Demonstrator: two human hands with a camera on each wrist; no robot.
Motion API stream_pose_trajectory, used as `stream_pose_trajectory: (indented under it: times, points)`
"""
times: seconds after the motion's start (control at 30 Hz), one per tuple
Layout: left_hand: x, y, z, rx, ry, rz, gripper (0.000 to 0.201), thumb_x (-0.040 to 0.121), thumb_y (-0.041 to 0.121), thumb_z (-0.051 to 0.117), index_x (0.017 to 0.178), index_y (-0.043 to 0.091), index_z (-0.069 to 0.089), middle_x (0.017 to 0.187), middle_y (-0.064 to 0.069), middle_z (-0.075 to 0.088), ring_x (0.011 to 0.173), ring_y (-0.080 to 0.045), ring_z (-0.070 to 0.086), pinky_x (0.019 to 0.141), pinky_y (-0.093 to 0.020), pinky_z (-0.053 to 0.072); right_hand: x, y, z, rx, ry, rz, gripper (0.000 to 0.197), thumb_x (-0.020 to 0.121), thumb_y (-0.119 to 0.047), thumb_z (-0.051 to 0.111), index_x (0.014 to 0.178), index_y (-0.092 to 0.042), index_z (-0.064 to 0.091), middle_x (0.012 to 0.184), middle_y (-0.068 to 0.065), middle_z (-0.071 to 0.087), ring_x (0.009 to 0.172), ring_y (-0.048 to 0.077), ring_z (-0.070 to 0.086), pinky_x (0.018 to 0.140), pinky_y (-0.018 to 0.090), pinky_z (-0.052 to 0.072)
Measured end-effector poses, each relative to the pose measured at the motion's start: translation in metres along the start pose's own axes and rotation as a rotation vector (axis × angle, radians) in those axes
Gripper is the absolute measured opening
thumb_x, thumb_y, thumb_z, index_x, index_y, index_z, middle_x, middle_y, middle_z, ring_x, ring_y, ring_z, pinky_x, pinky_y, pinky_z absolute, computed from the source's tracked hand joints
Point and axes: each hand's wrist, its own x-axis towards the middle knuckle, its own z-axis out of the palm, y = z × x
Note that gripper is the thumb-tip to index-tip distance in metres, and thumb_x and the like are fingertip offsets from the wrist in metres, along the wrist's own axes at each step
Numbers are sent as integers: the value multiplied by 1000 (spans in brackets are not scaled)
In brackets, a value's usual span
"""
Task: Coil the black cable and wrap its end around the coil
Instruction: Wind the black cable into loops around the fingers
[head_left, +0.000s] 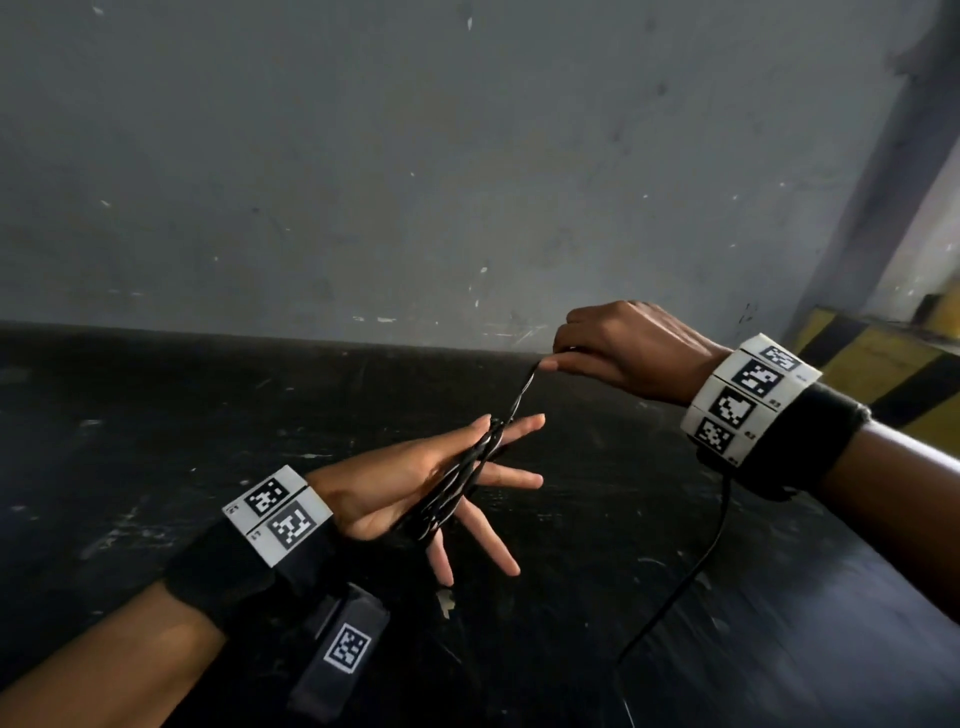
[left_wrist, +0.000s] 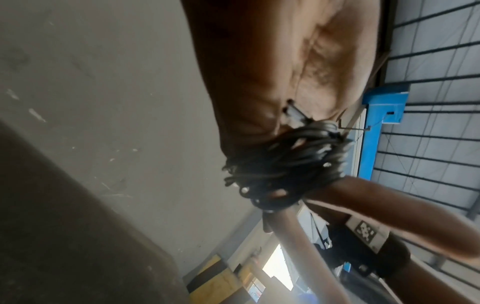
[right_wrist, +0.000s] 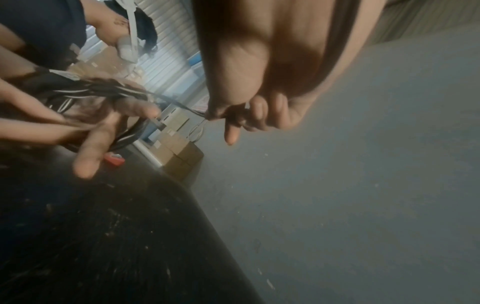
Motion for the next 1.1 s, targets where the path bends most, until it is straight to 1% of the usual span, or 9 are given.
stream_pose_trajectory:
  times: [0.1, 0.27, 0.37, 0.43, 0.53, 0.67, 0.8, 0.97, 1.1]
  points:
    - [-1, 8, -4, -97, -94, 72, 50, 87, 62, 29, 136, 56, 33, 149, -4, 44, 108, -43, 62, 48, -33, 59, -2, 1, 9, 81, 17, 38, 51, 93, -54, 30, 92, -18, 67, 78, 0, 60, 71, 20, 61, 60, 34, 49]
    - [4, 24, -3, -278, -164, 219, 52, 90, 59, 24, 140, 49, 34, 149, -12, 41, 102, -39, 66, 48, -35, 60, -5, -13, 37, 243, 112, 141, 39, 94, -41, 35, 104, -16, 63, 81, 8, 65, 73, 26, 63, 63, 36, 48]
    - [11, 36, 1, -349, -28, 352, 49, 92, 57, 23, 140, 50, 32, 146, -12, 46, 98, -39, 68, 45, -33, 59, -9, -23, 62, 320, 58, 285, 30, 89, -22, 44, 116, -17, 55, 92, 17, 69, 79, 34, 66, 67, 35, 50]
    - [18, 44, -3, -356, 111, 430, 47, 94, 58, 21, 140, 51, 30, 144, -11, 48, 99, -39, 68, 46, -29, 58, -10, -35, 79, 352, -58, 353, 36, 87, -12, 49, 122, -12, 50, 99, 19, 68, 84, 37, 65, 72, 44, 54]
    - [33, 49, -11, -408, 249, 495, 47, 94, 58, 23, 141, 53, 27, 151, -12, 38, 97, -42, 68, 51, -31, 60, -8, -65, 89, 412, -153, 380, 36, 92, -18, 47, 127, -14, 41, 98, 17, 68, 86, 35, 66, 75, 47, 54]
    - [50, 47, -23, -389, 427, 564, 48, 95, 56, 21, 143, 54, 17, 157, -12, 23, 85, -38, 72, 53, -31, 59, -1, -97, 83, 570, -252, 350, 25, 94, -21, 47, 117, -13, 44, 92, 11, 68, 79, 25, 67, 73, 46, 56]
    - [53, 35, -33, -217, 548, 532, 49, 95, 57, 18, 143, 56, 8, 160, -10, 14, 86, -31, 73, 60, -35, 61, -3, -109, 64, 650, -342, 404, 16, 95, -20, 46, 109, -13, 51, 95, 9, 65, 80, 20, 66, 75, 43, 57]
    - [52, 7, -39, 16, 661, 385, 47, 94, 58, 19, 140, 61, 8, 160, -5, 16, 83, -29, 73, 59, -41, 60, -8, -105, 32, 625, -371, 407, 18, 95, -20, 49, 107, -14, 62, 70, -8, 57, 51, 0, 54, 52, 14, 46]
    - [55, -20, -35, 242, 700, 295, 50, 95, 54, 23, 144, 51, 12, 147, -7, 38, 63, -26, 69, 51, -40, 59, -11, -95, 18, 608, -472, 437, 15, 87, -29, 62, 94, -16, 66, 65, -12, 56, 42, -10, 53, 56, 20, 45]
